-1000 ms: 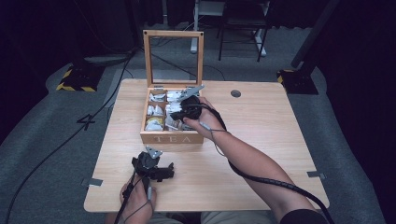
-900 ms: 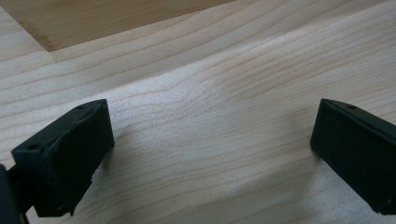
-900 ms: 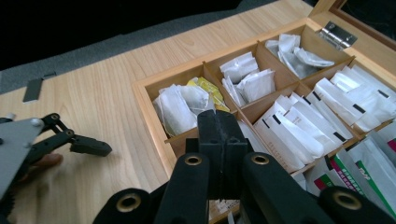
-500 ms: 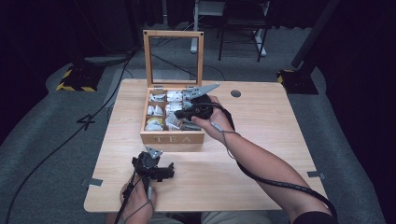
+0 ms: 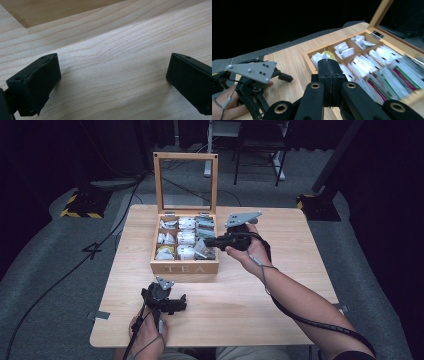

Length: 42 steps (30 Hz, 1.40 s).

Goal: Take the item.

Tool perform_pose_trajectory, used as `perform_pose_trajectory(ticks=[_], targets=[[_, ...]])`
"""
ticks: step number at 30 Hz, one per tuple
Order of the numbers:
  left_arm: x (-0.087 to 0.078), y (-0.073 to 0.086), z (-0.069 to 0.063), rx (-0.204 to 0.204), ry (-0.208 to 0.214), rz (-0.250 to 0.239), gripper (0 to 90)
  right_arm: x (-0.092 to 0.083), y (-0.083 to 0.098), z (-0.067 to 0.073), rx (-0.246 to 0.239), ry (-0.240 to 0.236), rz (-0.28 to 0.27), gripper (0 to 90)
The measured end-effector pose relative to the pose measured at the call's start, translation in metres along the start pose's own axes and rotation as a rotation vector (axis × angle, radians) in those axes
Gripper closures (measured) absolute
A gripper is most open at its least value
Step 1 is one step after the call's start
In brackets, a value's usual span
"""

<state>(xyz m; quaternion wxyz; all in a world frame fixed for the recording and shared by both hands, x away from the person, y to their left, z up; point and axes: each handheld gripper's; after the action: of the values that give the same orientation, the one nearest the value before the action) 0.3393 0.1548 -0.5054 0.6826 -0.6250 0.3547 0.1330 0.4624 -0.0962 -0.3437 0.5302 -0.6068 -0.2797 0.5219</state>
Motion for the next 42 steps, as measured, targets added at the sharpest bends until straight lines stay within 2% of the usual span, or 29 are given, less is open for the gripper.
perform_pose_trajectory(ticks=[3, 4, 5, 7, 10, 11, 21, 28, 30, 33, 38, 42], targets=[[0.000, 0.000, 0.000, 0.000, 0.000, 0.000, 0.0, -0.021, 0.002, -0.006, 0.011, 0.026, -0.021, 90.0], [0.000, 0.000, 0.000, 0.000, 0.000, 0.000, 0.0, -0.021, 0.002, -0.006, 0.011, 0.026, -0.021, 90.0], [0.000, 0.000, 0.000, 0.000, 0.001, 0.000, 0.0, -0.031, 0.003, -0.009, 0.017, 0.037, -0.029, 90.0], [0.000, 0.000, 0.000, 0.000, 0.000, 0.000, 0.0, -0.036, 0.004, -0.010, 0.017, 0.044, -0.031, 90.0], [0.000, 0.000, 0.000, 0.000, 0.000, 0.000, 0.0, -0.055, 0.008, -0.013, 0.001, 0.087, -0.022, 90.0], [0.000, 0.000, 0.000, 0.002, -0.001, 0.000, 0.0, -0.055, 0.008, -0.013, 0.001, 0.087, -0.022, 90.0], [0.000, 0.000, -0.001, -0.002, -0.008, 0.001, 0.0, -0.094, 0.015, -0.013, -0.007, 0.129, -0.040, 90.0], [0.000, 0.000, -0.001, -0.002, -0.008, 0.000, 0.0, -0.120, 0.022, -0.019, -0.002, 0.176, -0.038, 90.0], [0.000, 0.000, -0.001, -0.002, -0.008, 0.000, 0.0, -0.132, 0.032, -0.023, -0.001, 0.206, -0.023, 90.0], [0.000, 0.000, -0.001, -0.002, -0.009, 0.000, 0.0, -0.139, 0.040, -0.028, 0.002, 0.232, -0.020, 90.0], [0.000, 0.000, -0.001, -0.002, -0.009, 0.001, 0.0, -0.157, 0.059, -0.041, 0.032, 0.297, -0.015, 90.0], [0.000, 0.000, -0.001, -0.002, -0.009, 0.001, 0.0, -0.170, 0.074, -0.051, 0.052, 0.338, 0.011, 90.0]])
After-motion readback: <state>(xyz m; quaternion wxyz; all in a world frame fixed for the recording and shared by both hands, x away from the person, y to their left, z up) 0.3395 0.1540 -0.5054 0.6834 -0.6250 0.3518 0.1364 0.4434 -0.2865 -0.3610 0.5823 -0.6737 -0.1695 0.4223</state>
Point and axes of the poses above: each handheld gripper's, and its own axes: x roughly forward along the jaws, y roughly out of its underside, z roughly to its left, and after that the axes turned 8 degrees about -z, right-handed
